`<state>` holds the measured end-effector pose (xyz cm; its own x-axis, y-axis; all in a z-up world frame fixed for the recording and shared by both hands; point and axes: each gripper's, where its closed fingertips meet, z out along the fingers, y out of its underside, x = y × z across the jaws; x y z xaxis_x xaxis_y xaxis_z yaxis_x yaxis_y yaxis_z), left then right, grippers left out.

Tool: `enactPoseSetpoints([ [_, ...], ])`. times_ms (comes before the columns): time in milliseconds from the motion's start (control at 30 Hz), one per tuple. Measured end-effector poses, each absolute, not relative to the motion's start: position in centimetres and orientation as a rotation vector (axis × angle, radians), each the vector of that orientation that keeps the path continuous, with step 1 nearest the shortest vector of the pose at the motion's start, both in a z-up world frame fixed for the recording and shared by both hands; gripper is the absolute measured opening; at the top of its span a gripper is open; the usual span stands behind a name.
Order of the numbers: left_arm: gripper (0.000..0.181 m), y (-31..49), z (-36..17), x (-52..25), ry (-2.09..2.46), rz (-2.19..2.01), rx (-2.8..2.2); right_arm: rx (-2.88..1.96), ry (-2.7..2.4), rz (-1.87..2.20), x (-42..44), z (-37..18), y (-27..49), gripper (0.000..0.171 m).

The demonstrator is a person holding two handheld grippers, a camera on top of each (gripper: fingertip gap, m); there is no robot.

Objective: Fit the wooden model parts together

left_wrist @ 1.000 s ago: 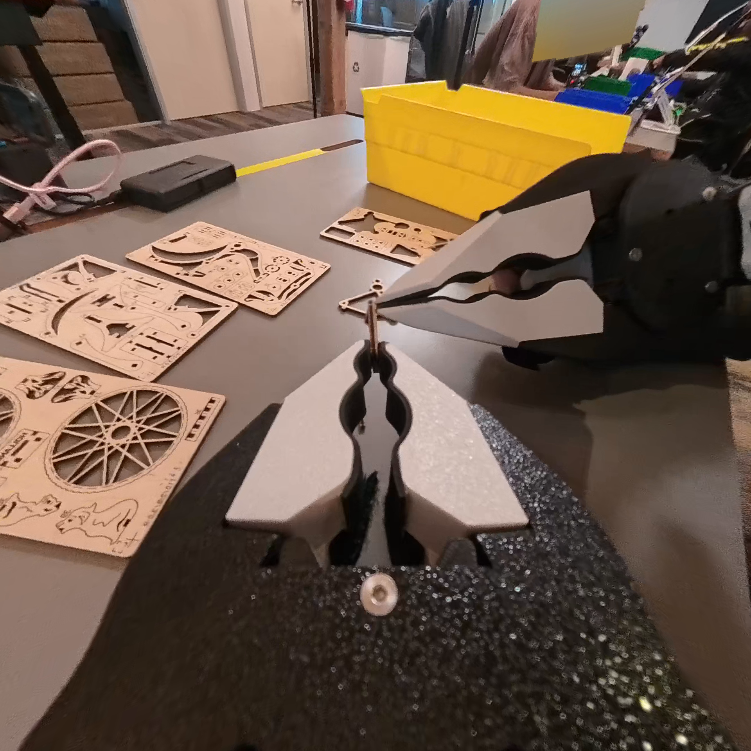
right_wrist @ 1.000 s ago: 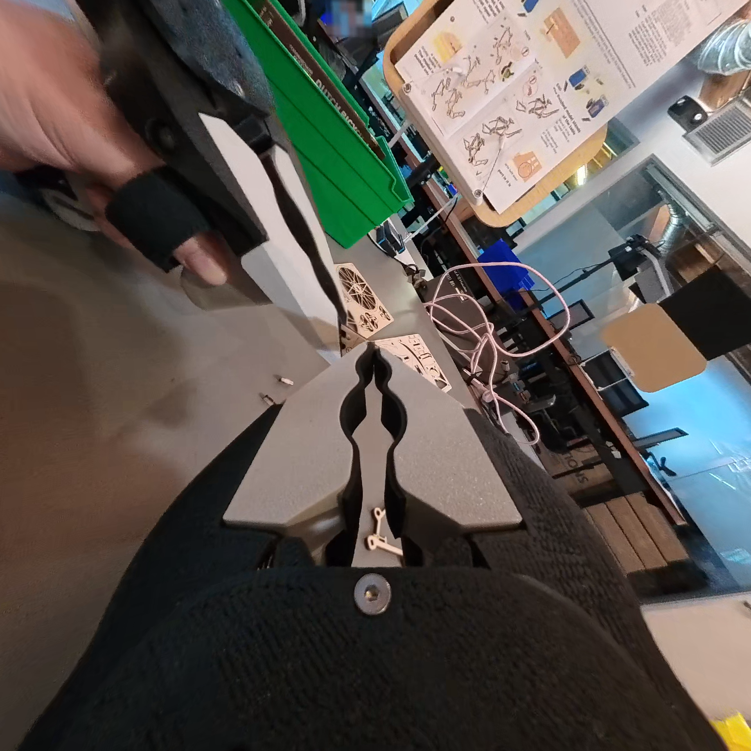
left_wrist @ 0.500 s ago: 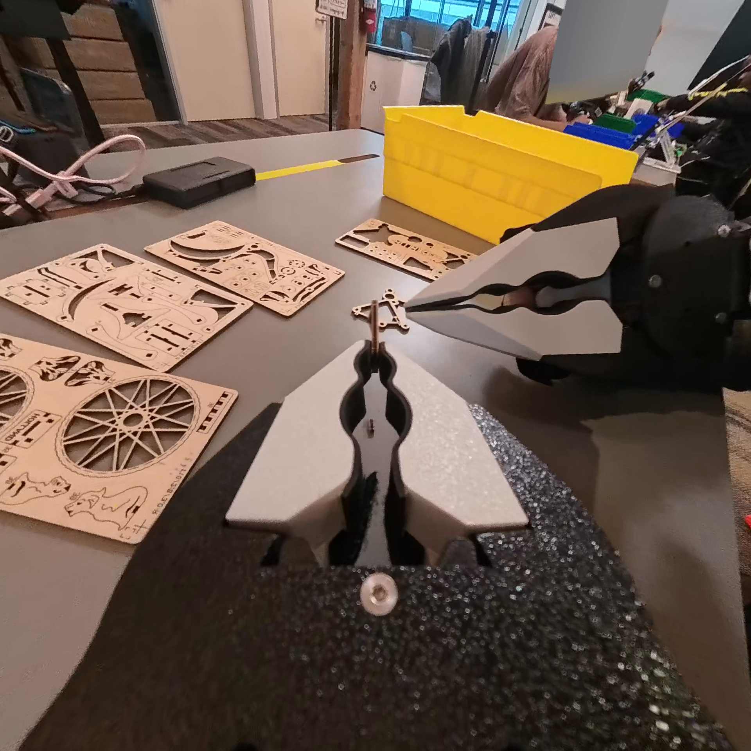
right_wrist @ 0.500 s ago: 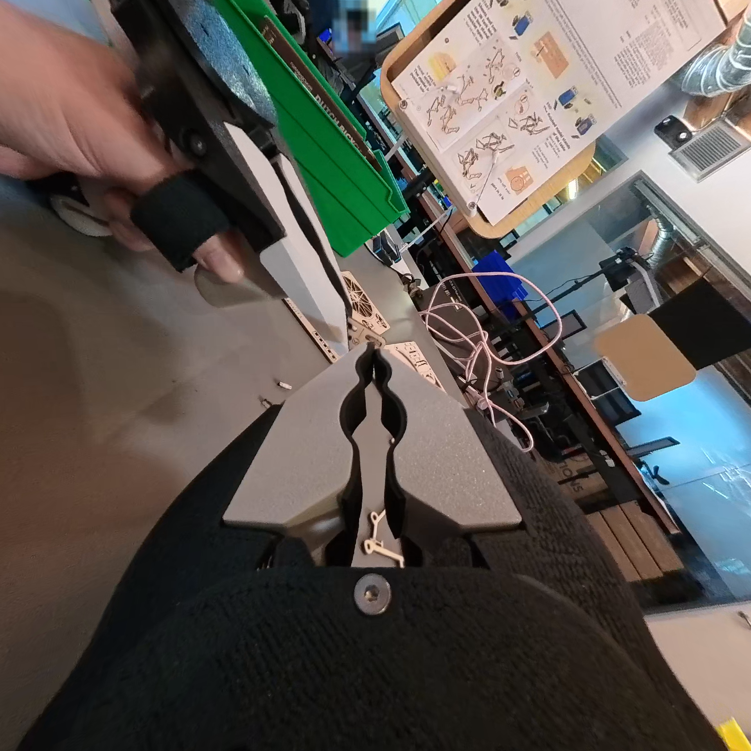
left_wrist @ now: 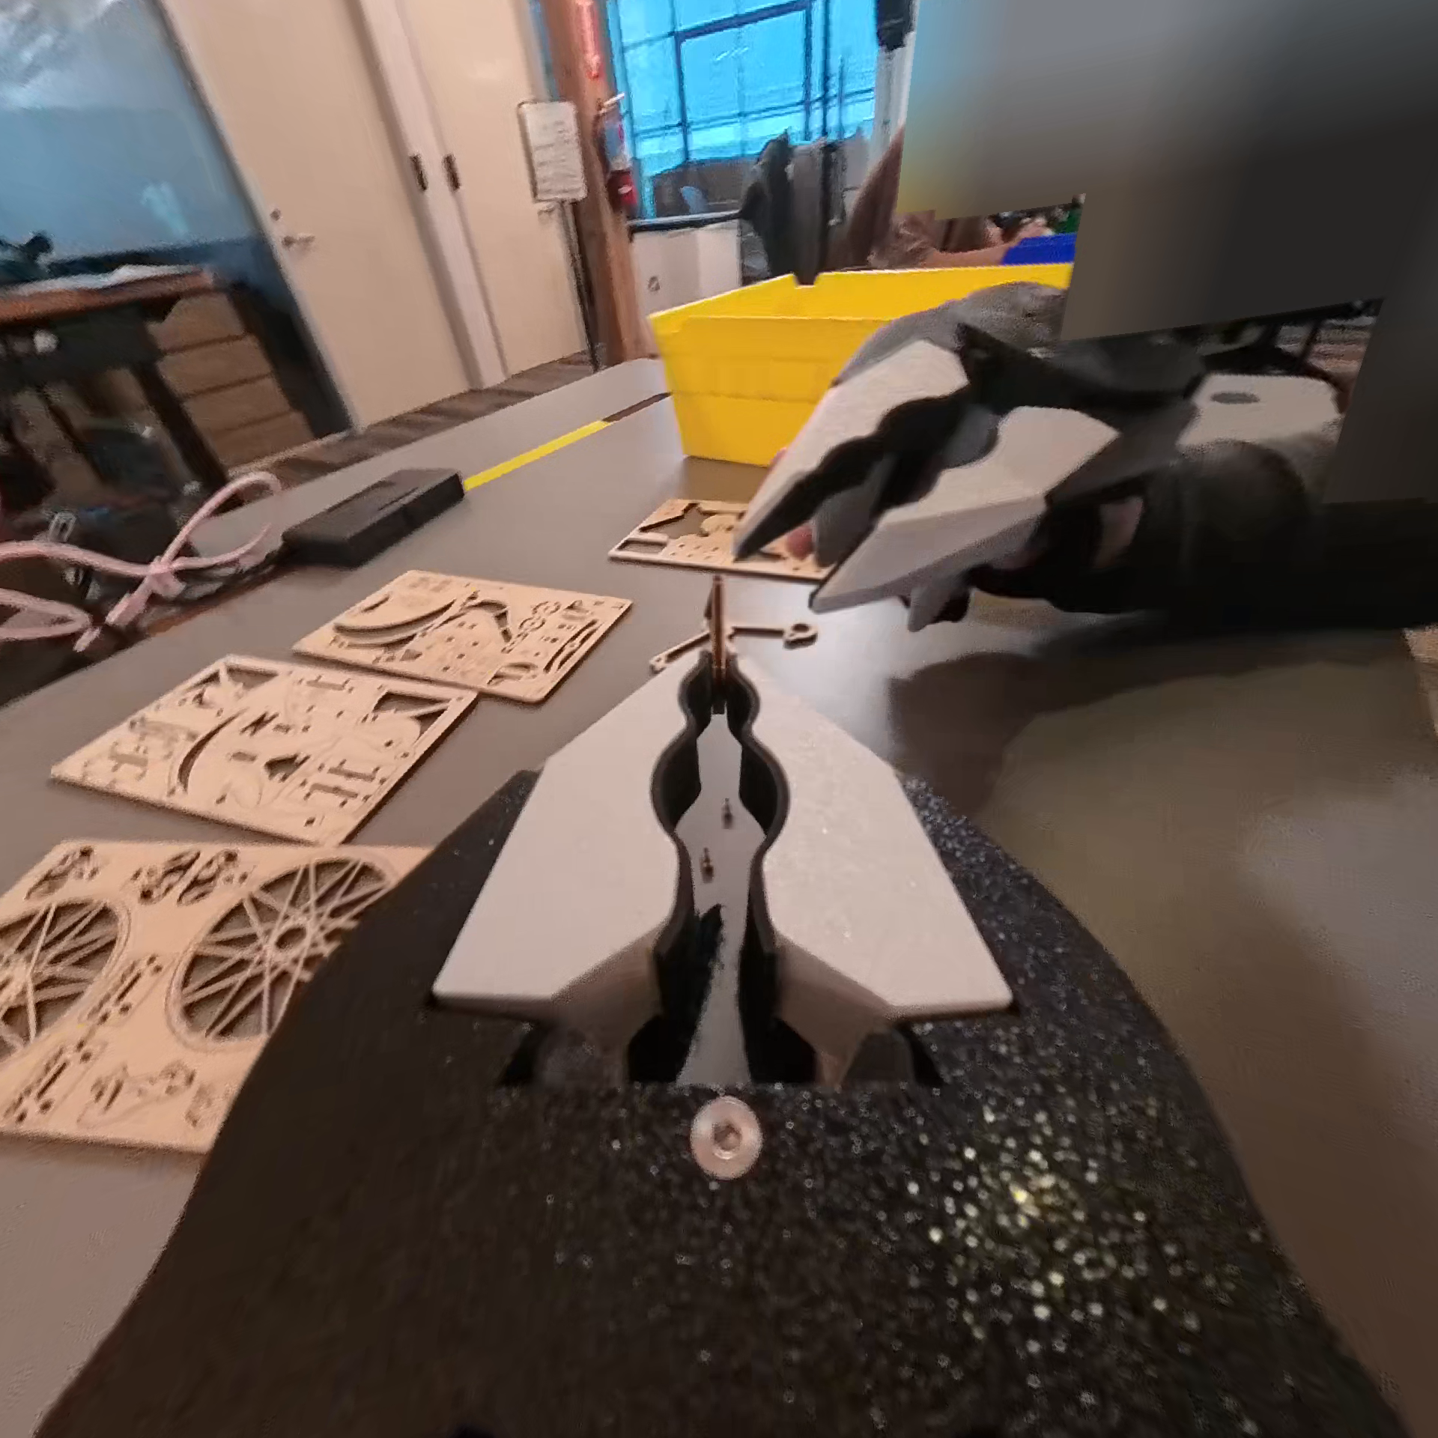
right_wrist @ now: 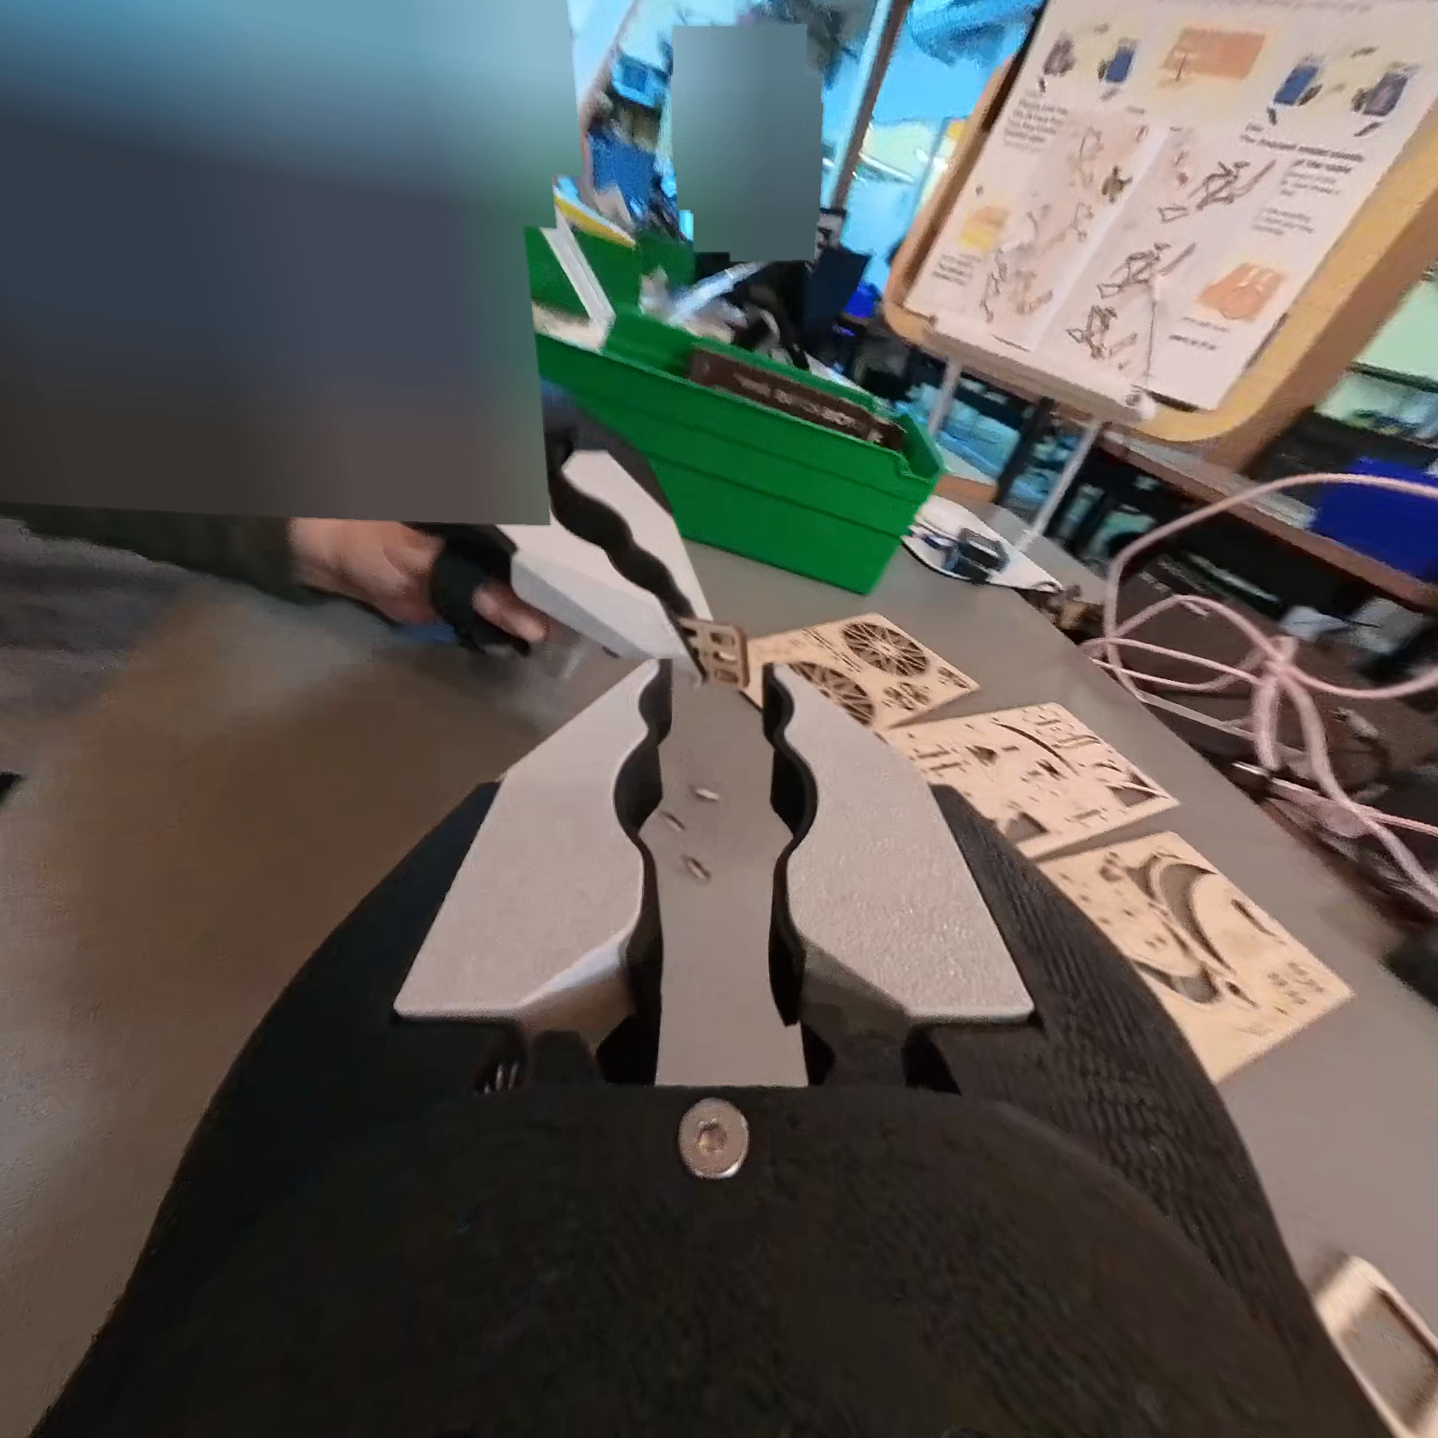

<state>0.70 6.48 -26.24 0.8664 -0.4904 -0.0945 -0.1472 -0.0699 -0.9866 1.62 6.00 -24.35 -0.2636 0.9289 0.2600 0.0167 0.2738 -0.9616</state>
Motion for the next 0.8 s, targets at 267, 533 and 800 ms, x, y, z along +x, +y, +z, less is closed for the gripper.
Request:
enactPoseSetpoints([
  [267,0.0,5.5,-25.2,2.3,0.587,-0.35,-1.523,-0.923,-1.519,1.269,1.7,-23.6,5.3,0.003],
  [533,0.001,5.3,-24.9,2.6,0.578,-0.399,-1.506,-0.92,-1.492,1.317,1.7,-23.2,5.0,0.005],
  [800,0.001,4.7,-24.5,2.9,0.665,-0.24,-1.461,-0.97,-1.436,1.543,1.9,-22.7,4.2,0.005],
])
